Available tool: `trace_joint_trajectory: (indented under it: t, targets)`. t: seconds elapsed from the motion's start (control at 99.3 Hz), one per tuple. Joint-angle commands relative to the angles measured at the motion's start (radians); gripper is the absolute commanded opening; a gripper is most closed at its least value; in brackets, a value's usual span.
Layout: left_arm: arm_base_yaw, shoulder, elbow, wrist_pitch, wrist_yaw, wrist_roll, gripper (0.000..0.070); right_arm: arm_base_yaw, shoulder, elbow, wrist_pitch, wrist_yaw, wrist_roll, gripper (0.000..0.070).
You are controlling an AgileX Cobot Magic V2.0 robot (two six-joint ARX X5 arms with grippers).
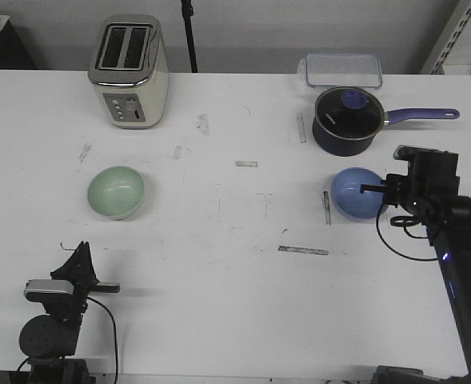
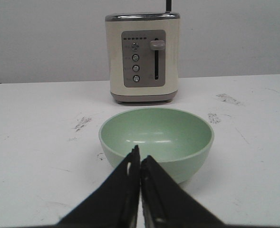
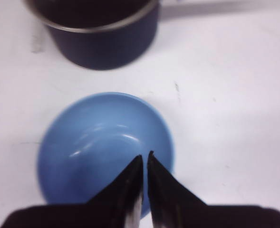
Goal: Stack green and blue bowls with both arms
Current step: 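Reach the right gripper forward and grasp the rim of the blue bowl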
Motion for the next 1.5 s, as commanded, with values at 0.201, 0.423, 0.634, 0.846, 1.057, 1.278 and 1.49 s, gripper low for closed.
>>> trace_joint_trajectory:
  t: [0.201,0.423,0.634,0.846,1.057,1.278,1.49]
  targets:
    - [0.001,-0.002,-0.022,0.013,-0.002,0.001,0.0001,-0.093,0.134,0.111,-0.037,-0.193,0.014,0.0345]
    - [0.001,-0.002,-0.022,0.013,-0.002,0.001,0.0002,-0.144,0.183,0.111,-0.056,-0.234,-0.060,0.0463]
    - [0.001,-0.002,-0.022,0.013,-0.002,0.001,0.0002,-0.159,0.233,0.110,-0.061,-0.237,-0.074,0.0544]
    - [0.001,-0.002,-0.022,0.013,-0.002,0.001,0.0002,-0.159,0.306,0.110,-0.060,-0.243,-0.093,0.0541]
    - [0.001,-0.002,-0.022,0.013,-0.002,0.001,0.0002,-0.159,0.381,0.109,-0.046,-0.300,-0.122,0.0412]
    - [0.001,-0.002,-0.022,0.014,-0.002,0.001,0.0002,-0.159,0.402,0.108,-0.043,-0.307,-0.123,0.0266]
    - [0.001,-0.002,-0.022,0.013,-0.002,0.001,0.0001,-0.159,0.406,0.107,-0.043,-0.307,-0.122,0.0175]
